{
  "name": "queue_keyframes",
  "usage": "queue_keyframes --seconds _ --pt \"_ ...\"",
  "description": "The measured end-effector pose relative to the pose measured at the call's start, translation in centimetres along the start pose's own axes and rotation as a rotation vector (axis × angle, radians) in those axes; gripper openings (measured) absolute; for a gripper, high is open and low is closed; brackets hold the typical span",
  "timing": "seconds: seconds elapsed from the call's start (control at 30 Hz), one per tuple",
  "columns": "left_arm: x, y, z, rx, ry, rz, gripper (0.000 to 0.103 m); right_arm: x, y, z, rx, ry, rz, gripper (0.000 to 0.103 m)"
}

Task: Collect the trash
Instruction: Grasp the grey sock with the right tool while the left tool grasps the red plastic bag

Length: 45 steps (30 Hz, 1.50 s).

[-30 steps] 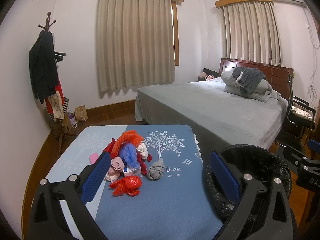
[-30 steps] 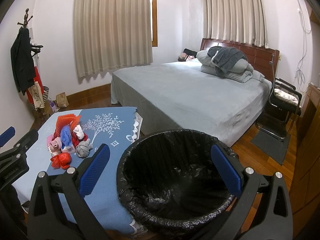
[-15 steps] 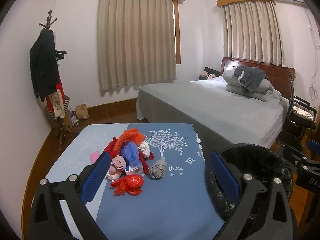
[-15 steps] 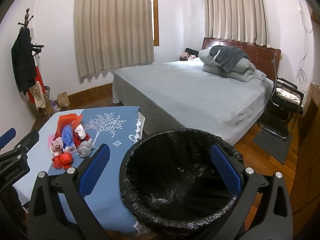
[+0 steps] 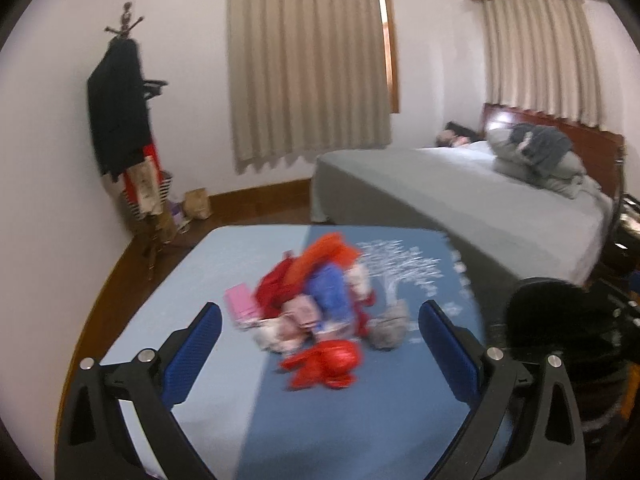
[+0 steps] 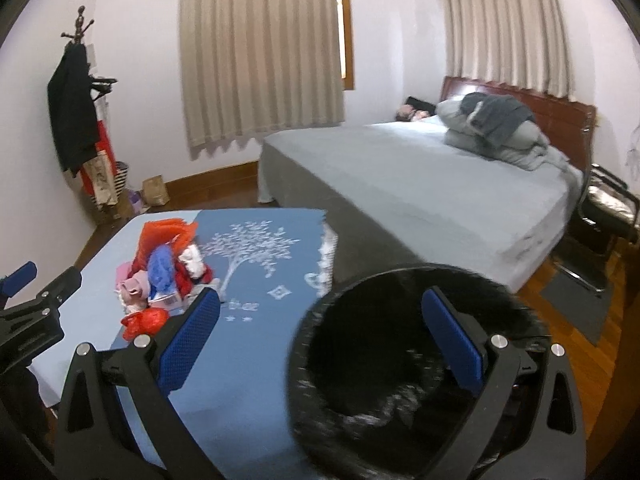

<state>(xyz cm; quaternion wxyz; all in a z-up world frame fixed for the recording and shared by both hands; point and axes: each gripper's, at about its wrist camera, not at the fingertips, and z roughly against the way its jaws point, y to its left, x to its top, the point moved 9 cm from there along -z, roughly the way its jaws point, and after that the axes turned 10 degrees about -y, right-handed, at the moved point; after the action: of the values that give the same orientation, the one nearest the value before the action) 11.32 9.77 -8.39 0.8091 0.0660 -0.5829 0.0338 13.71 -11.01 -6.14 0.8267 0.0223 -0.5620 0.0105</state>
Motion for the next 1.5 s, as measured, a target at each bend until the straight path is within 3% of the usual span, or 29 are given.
queue_keyframes --seconds 0.33,0.63,1.03,1.13,1.27,1.5 --pt "-3.5 5.7 -5.3 0.076 0.061 0.022 0.096 -2.2 7.1 -7.2 0.14 0.058 0.003 0.098" --pt "-5.6 7.9 -8.8 0.097 0.099 0.03 0.087 -5.7 11.4 -13.3 0.149 0.154 0.057 0.092" --pt "-7.1 9.3 -11.0 0.099 0.133 0.052 0.083 -9.1 14.1 -17.4 0.19 0.276 0.085 0.077" --pt "-7.3 8.9 -11.3 0.089 0.137 0.052 0.08 -9.5 15.0 -17.7 0.227 0.289 0.093 0.066" --pt "-7.4 8.0 -11.1 0.063 0.129 0.048 0.078 -9.7 16.3 -17.4 0.316 0.305 0.083 0.038" --pt "-7.3 5.6 -10.6 0.004 0.124 0.047 0.075 -8.6 14.3 -15.9 0.277 0.259 0.05 0.035"
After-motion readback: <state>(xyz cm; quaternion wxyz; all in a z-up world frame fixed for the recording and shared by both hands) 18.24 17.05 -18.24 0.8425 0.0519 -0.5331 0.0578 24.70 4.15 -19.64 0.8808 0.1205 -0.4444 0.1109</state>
